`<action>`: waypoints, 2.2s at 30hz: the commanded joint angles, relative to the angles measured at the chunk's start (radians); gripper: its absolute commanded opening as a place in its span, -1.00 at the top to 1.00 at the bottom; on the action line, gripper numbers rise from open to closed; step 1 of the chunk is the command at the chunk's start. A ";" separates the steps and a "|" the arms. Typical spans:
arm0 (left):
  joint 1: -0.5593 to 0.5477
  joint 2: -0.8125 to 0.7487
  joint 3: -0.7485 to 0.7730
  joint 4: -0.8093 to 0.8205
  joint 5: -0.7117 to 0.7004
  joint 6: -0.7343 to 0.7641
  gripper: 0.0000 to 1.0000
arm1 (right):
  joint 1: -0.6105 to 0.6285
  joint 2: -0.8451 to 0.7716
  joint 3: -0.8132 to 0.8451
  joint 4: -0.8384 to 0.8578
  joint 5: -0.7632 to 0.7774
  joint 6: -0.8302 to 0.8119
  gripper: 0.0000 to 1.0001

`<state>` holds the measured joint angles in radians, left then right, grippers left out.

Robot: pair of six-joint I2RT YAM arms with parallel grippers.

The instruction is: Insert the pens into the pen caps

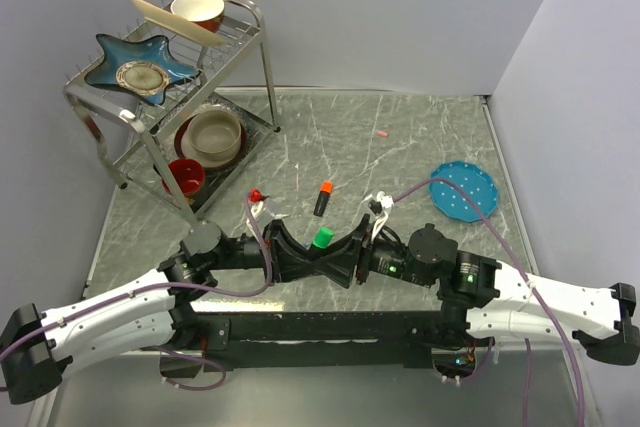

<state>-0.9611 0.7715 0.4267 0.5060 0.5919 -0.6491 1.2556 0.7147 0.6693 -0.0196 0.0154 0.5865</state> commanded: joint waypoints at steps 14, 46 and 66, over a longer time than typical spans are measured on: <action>0.001 -0.061 -0.012 0.065 0.063 -0.015 0.98 | 0.004 0.003 0.203 -0.074 0.064 -0.094 -0.39; 0.002 -0.006 0.121 -0.078 -0.004 0.097 0.98 | 0.007 0.086 0.056 -0.075 -0.124 -0.083 1.00; 0.074 -0.018 0.156 -0.099 0.020 0.074 0.98 | 0.021 0.074 -0.116 -0.069 -0.356 -0.142 1.00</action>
<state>-0.9298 0.7746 0.4557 0.2413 0.7761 -0.5797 1.2362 0.7486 0.6228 0.1455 -0.0357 0.4606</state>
